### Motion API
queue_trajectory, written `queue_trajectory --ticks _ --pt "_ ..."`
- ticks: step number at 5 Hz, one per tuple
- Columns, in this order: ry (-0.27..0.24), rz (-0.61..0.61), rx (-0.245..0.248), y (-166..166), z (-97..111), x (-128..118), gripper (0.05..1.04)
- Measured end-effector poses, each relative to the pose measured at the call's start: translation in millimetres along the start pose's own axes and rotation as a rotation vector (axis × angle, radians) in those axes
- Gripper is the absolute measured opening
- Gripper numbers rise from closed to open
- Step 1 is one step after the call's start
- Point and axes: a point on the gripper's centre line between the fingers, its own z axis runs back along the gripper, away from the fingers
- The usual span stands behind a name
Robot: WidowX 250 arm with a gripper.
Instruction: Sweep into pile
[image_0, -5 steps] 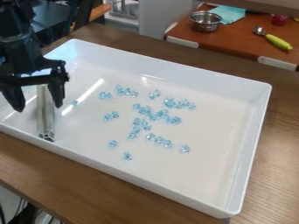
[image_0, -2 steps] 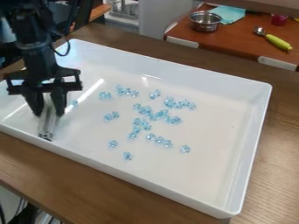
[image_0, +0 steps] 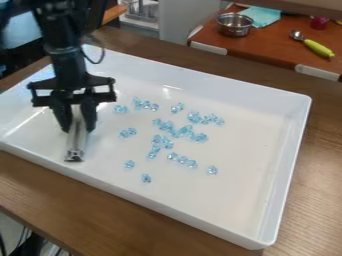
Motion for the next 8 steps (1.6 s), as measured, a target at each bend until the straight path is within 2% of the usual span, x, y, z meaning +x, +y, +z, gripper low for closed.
queue_trajectory --ticks 2,5,6,7,8 --pt "0.047 -0.017 -0.042 -51 0 -11 0.367" --pt "0.056 0.030 -0.072 -124 -8 1 0.367" --pt "0.070 0.034 -0.091 -151 -9 -4 0.367" --pt "0.093 0.022 -0.111 -178 -4 -19 0.366" --pt "0.105 0.040 -0.141 -200 2 -19 0.367"
